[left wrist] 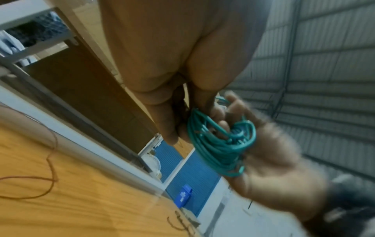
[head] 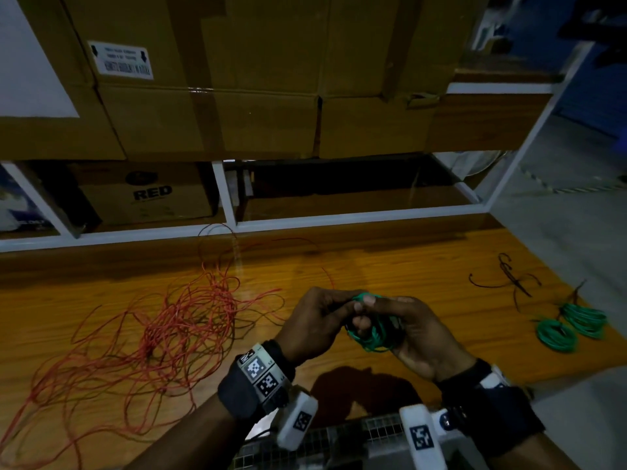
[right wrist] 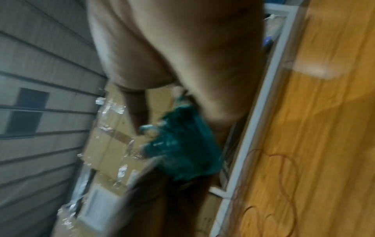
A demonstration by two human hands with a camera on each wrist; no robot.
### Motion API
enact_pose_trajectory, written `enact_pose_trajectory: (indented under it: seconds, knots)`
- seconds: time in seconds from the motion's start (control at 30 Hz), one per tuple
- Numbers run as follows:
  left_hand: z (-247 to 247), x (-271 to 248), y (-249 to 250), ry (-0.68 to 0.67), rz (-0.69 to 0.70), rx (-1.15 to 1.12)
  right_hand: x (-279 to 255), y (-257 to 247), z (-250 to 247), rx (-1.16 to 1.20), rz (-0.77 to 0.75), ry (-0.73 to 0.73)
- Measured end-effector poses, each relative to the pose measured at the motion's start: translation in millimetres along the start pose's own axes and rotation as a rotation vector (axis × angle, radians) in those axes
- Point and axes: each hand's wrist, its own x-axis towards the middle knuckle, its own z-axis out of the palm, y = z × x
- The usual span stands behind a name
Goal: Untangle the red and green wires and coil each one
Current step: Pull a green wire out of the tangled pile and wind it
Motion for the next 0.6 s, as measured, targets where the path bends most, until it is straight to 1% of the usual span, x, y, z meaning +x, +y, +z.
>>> enact_pose_trajectory:
  seconds: [0.1,0.17,0.2,0.23,0.3,0.37,0.43,0.5,0.6]
  knots:
    - [2.8,-0.6,-5.7,-0.023,0.018,0.077,-4.8,10.6,13.4,-0.194,-0.082,0.208]
    - [-0.4,-3.2,-9.2,0.005,-0.010,0.125,-6.8,19.7,8.0,-0.310,-0.083,0.352]
    - [-4.6,-3.4,-11.7,0.026,-0.028,0.147,-8.2,22.1,1.1,-0.358,-0.062,0.388]
    - [-10.0,-2.3,-14.7,0.044,-0.045,0.181,-9.7,22.3,-5.9,-0.381,-0.027,0.383]
    - [-19.8,-0.5,-18.7,0.038,-0.075,0.275,-12.3,21.9,-9.2,-0.396,0.030,0.294]
    - [-24.0,1.8,-18.8,-0.016,-0.076,0.333,-8.3,24.7,-4.9,-0.410,0.043,0.231]
    - [-25.7,3.5,-19.0,-0.066,-0.039,0.350,-1.2,25.0,5.4,-0.407,0.024,0.224]
    - [-30.0,4.4,-18.5,-0.077,-0.030,0.333,3.3,22.0,13.7,-0.393,-0.018,0.238]
    - [-43.1,3.7,-16.1,-0.102,-0.058,0.206,5.3,20.4,18.5,-0.361,-0.079,0.257]
